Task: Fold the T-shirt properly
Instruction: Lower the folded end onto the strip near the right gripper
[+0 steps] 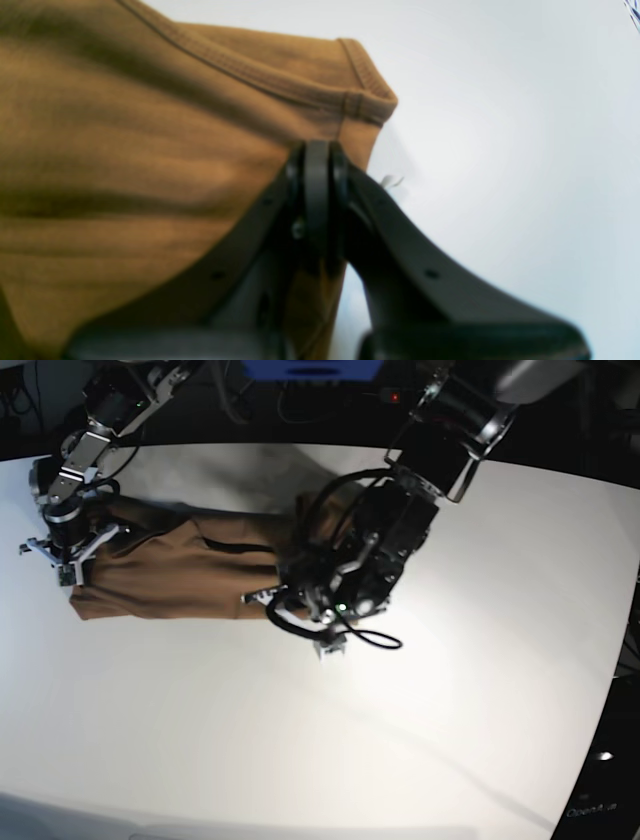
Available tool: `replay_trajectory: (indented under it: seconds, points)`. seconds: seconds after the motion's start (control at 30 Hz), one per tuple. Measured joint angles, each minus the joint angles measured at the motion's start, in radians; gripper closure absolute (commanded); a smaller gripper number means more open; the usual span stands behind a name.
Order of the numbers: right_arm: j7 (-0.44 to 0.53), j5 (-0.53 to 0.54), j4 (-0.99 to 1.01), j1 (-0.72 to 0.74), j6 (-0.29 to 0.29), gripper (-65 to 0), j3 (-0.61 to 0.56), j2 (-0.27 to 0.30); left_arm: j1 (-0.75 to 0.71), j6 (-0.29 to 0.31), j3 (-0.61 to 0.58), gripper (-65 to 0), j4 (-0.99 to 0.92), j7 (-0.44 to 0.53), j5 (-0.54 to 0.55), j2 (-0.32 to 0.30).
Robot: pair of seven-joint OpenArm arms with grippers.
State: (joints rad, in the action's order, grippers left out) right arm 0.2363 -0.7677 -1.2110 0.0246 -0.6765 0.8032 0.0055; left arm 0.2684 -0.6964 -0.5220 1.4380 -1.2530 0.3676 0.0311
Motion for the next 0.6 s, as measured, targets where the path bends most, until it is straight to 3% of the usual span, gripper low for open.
replay_trajectory:
  seconds: [0.37,0.6]
  points:
    - [0.000,0.000,0.000,0.000,0.000,-0.3,0.000,0.000,0.039,-0.001,0.081,-2.2,0.035,0.014,0.006,0.006]
    - [0.000,0.000,0.000,0.000,0.000,-0.3,0.000,0.000,0.045,-0.003,0.098,-2.2,0.005,0.098,0.004,0.022]
